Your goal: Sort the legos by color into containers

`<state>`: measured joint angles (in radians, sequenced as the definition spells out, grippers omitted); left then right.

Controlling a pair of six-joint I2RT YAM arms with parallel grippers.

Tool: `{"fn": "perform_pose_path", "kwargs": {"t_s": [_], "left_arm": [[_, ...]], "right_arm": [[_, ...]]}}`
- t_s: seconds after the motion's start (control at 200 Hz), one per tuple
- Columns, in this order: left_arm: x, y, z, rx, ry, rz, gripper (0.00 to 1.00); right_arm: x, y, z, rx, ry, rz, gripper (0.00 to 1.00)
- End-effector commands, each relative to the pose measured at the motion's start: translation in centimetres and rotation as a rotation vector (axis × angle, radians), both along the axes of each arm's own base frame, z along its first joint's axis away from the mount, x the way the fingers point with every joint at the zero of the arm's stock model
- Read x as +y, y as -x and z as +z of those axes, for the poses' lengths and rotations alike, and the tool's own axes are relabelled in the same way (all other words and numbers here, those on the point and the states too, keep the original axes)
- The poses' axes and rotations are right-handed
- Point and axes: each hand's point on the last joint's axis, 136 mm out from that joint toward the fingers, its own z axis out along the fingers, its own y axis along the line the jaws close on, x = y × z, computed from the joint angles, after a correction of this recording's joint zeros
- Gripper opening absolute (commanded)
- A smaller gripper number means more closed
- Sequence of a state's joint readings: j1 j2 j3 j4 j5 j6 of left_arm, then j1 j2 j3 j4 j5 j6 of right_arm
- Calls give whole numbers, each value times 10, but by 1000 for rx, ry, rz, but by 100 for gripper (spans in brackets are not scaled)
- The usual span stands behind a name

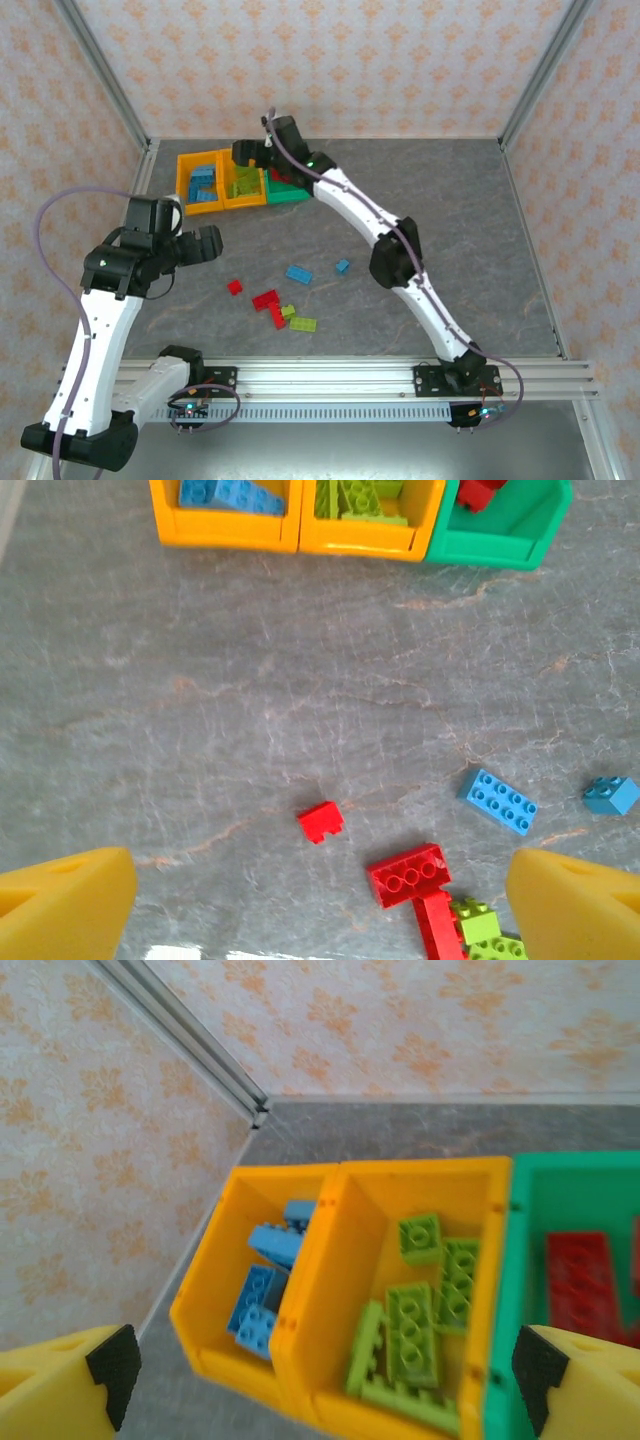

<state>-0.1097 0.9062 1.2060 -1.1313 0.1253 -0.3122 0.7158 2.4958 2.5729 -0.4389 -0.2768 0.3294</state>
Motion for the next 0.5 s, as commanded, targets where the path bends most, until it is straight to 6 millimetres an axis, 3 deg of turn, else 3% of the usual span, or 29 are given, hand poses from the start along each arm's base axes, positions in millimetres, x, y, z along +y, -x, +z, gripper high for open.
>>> {"fn": "perform_pose_path", "kwargs": {"t_s": [0.0, 0.12, 0.295, 0.495], "left_arm": [[-7, 12, -17, 56, 111, 86, 96], [-12, 22, -50, 160, 210, 200, 95], [-24, 31, -91, 262, 305, 297, 95], [-44, 28, -122, 312, 331, 333, 95]], "right_arm": [[-63, 48, 67, 98, 32, -13, 98], [-113, 96, 51, 184, 139, -56, 98], [-177, 171, 33, 277, 158, -110, 98], [-237, 225, -1, 374, 179, -237, 98]]}}
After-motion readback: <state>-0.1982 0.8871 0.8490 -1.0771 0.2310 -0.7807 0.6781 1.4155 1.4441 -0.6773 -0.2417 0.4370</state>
